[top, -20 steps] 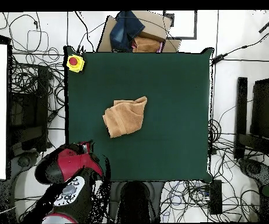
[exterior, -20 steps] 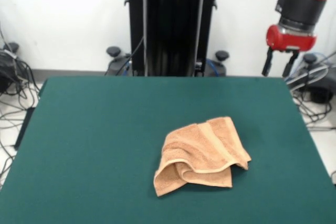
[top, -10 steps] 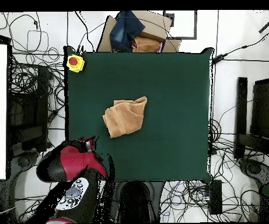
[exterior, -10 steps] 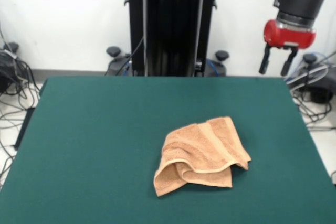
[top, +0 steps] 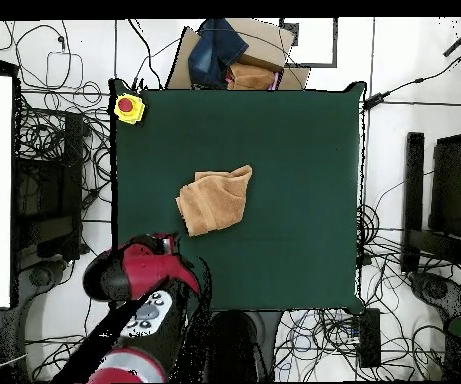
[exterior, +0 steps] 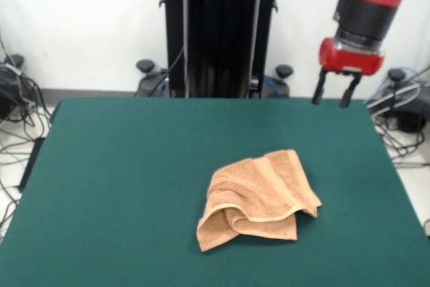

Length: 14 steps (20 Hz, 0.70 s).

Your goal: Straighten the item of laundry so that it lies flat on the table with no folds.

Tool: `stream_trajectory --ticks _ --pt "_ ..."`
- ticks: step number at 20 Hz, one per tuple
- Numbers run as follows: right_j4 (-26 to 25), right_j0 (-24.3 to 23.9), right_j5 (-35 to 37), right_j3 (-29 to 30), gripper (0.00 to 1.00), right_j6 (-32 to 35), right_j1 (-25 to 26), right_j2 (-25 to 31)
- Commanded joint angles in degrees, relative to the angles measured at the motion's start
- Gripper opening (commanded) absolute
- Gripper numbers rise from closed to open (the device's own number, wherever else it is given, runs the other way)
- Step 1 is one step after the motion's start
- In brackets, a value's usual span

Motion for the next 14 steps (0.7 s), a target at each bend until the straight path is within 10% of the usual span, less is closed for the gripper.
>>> stream_trajectory --ticks 1,14 --pt "2.28 -11.20 -1.27 -8.89 1.00 8.93 10.95 6.42" --pt "2.59 -17.41 3.46 -18.09 1.00 8.24 13.62 1.94"
